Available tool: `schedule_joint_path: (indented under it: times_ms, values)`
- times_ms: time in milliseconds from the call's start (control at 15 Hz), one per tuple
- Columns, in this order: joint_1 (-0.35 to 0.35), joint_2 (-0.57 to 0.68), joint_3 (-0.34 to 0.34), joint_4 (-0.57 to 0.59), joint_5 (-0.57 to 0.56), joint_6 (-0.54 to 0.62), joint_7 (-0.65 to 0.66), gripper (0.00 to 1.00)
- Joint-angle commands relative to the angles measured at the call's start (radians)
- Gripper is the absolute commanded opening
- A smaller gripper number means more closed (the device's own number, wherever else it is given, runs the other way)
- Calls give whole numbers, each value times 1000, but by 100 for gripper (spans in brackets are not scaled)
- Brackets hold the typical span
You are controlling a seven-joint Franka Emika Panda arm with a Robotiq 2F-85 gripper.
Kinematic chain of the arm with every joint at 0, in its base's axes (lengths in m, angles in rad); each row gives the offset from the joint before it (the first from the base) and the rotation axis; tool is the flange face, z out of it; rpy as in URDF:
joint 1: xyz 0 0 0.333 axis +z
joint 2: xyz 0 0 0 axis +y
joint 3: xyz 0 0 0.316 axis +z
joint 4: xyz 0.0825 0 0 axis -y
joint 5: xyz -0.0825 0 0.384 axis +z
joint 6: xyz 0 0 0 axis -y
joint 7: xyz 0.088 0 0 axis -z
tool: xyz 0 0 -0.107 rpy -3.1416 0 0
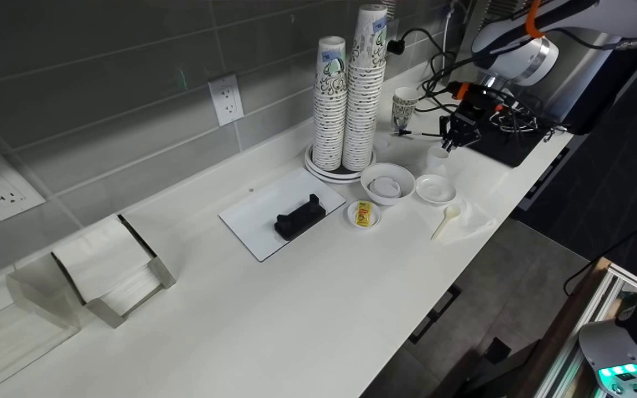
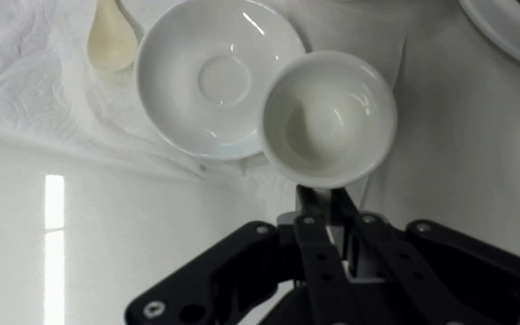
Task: Pick up the white tea cup and put it on the kitchen counter
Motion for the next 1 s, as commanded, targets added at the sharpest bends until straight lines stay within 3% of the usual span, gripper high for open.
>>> schedule_joint_path:
  times_ms: [0,933]
  values:
    - [-14,44,2,48,30,-3,47,3]
    - [-14,133,-6,114,-12,5,230,3]
